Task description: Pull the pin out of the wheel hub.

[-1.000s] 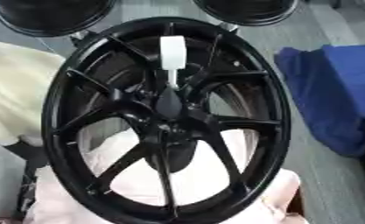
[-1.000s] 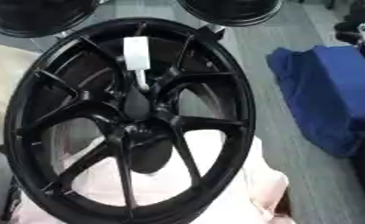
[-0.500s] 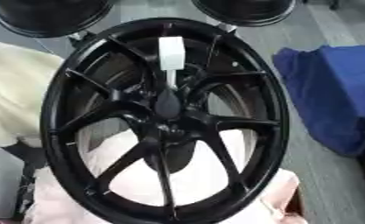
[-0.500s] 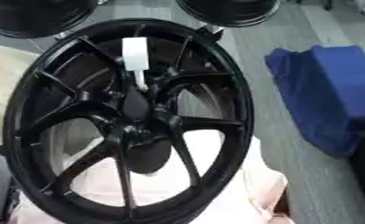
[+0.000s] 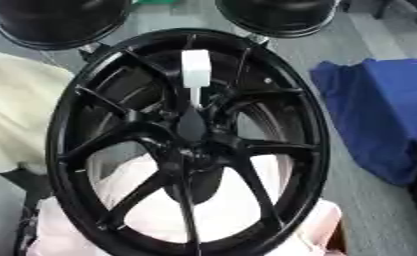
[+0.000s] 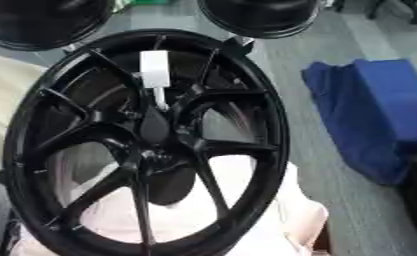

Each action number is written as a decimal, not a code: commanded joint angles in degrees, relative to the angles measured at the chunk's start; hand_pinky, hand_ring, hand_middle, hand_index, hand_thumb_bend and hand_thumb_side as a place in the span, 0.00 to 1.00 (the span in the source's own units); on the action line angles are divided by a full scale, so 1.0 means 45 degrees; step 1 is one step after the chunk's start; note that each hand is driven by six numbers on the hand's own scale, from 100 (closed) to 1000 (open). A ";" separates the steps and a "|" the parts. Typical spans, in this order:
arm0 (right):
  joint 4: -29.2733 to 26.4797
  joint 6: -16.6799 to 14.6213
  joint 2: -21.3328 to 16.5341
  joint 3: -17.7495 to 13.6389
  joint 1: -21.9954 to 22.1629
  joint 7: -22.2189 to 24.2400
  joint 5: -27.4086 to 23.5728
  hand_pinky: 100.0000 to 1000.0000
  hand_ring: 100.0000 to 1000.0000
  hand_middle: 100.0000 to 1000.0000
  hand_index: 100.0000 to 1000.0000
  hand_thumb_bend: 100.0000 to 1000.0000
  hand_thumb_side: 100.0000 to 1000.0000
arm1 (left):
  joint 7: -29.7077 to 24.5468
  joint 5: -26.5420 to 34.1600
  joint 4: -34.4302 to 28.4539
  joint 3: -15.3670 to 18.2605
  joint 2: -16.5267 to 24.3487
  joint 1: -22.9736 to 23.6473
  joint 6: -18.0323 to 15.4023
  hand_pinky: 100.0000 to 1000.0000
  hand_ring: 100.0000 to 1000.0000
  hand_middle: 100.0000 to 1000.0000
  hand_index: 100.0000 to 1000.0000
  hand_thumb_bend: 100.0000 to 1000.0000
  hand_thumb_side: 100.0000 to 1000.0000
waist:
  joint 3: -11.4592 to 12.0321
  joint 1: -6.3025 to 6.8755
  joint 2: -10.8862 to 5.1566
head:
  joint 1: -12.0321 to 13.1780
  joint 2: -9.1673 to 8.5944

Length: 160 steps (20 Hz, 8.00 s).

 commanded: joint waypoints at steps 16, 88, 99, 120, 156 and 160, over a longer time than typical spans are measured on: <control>-0.0229 0.0303 -0.3179 0.0521 -0.1241 0.1814 0.0612 0.76 0.71 0.62 0.62 0.32 0.36 | -0.0065 -0.0123 -0.0191 -0.0037 0.0305 0.0034 -0.0002 0.84 0.58 0.54 0.70 0.18 0.60 | 0.0066 -0.0112 -0.0223 | -0.0231 0.0298; 0.4120 0.4036 0.0156 0.6678 -0.8945 1.0816 0.4893 0.78 0.82 0.76 0.77 0.56 0.16 | -0.0571 -0.0143 -0.0191 -0.0486 0.0542 -0.0482 0.0363 0.84 0.57 0.54 0.70 0.16 0.62 | 0.1984 -0.1321 0.0399 | -0.1987 -0.0045; 0.4514 0.4162 0.0424 0.6797 -0.8798 1.0664 0.5367 0.78 0.81 0.75 0.76 0.57 0.15 | -0.0540 -0.0224 -0.0191 -0.0452 0.0433 -0.0489 0.0425 0.84 0.57 0.54 0.70 0.16 0.62 | 0.2132 -0.1409 0.0494 | -0.2093 -0.0070; 0.3751 0.4047 -0.0510 0.6482 -0.7455 1.0458 0.5567 0.76 0.80 0.71 0.74 0.55 0.11 | -0.0537 -0.0381 -0.0191 -0.0438 0.0301 -0.0514 0.0454 0.84 0.57 0.53 0.70 0.15 0.63 | 0.2277 -0.1490 0.0695 | -0.2084 -0.0139; 0.3513 0.4850 -0.0364 0.6504 -0.7409 0.9013 0.4536 0.68 0.67 0.52 0.57 0.30 0.09 | -0.0569 -0.0540 -0.0191 -0.0410 0.0169 -0.0608 0.0599 0.85 0.57 0.54 0.70 0.15 0.64 | 0.2586 -0.1757 0.0899 | -0.2033 -0.0161; 0.3573 0.4758 -0.0375 0.6484 -0.7368 0.9136 0.4578 0.68 0.66 0.51 0.57 0.25 0.03 | -0.0575 -0.0569 -0.0191 -0.0407 0.0156 -0.0622 0.0630 0.85 0.57 0.54 0.70 0.14 0.65 | 0.2578 -0.1796 0.0931 | -0.2010 -0.0155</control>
